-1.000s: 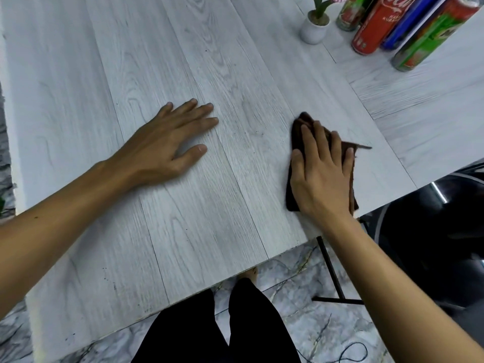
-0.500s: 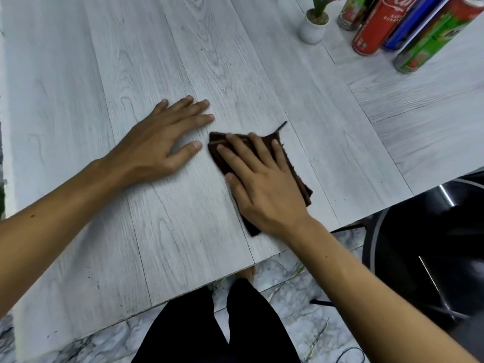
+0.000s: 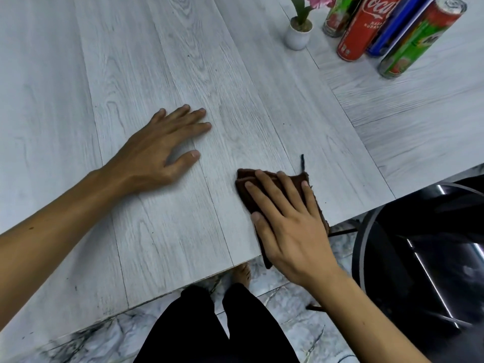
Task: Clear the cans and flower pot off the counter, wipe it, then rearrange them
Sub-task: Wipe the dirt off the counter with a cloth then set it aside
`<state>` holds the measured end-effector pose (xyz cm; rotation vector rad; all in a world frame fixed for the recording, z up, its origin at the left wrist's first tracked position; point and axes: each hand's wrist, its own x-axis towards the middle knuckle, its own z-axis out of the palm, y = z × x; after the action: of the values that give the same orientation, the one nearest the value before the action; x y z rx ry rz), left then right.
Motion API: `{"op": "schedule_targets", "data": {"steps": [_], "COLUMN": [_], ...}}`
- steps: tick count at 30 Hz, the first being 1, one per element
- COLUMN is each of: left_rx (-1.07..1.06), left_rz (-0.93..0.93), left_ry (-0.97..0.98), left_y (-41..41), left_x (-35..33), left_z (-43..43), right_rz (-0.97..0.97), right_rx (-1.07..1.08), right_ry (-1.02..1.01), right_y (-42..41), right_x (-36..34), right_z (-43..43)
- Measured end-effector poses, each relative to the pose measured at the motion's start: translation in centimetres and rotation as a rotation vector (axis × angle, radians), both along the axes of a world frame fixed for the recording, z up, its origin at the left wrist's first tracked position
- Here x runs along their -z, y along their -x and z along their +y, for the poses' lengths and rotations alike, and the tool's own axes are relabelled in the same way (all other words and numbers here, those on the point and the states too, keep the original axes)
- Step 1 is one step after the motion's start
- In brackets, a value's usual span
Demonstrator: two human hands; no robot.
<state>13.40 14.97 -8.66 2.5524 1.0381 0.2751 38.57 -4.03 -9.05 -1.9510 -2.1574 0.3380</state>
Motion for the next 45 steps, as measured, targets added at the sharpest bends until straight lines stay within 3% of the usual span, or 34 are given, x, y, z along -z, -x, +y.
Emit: {"op": "schedule_targets", "data": {"steps": [7,10,13,19,28,34,45], "left_rx": [-0.033,-0.088,-0.183,-0.318,-0.483,-0.676,-0.850], "left_rz": [-0.005,-0.047,-0.067,-0.062,-0.146,-0.102,-0.147], "left_ry": [-0.007,-0.012,-0.052,0.034,0.329,0.498,0.487], "left_y": [-1.8,-2.6,-3.4,-5.5,-8.9,-12.2,-15.5], "left_x": [-0.7,-1.6,-2.7,-5.1,-7.9,-7.1,-5.7], "left_z": [-1.8,-3.2,-5.3,-9.0,-12.6,-14.1,-14.0], "right_rz": [0.040,0.206,0.372,0.547,0.508,0.477,0.528], "right_rx": [0.050,0.080,0.275,0.528,0.416,0.292,0.265], "right_ry": [0.059,-0.035,-0.167,0.044,0.360,0.400,0.395], "right_y": [-0.8,-1.6,-3.6,-8.1,-9.5,-10.1,-9.6], "right_x": [-0.9,-2.3,-4.2,-7.2,-8.3,-7.6,-6.1], "right_z": [4.8,5.0,3.9,2.4,2.7,3.9,5.6]}}
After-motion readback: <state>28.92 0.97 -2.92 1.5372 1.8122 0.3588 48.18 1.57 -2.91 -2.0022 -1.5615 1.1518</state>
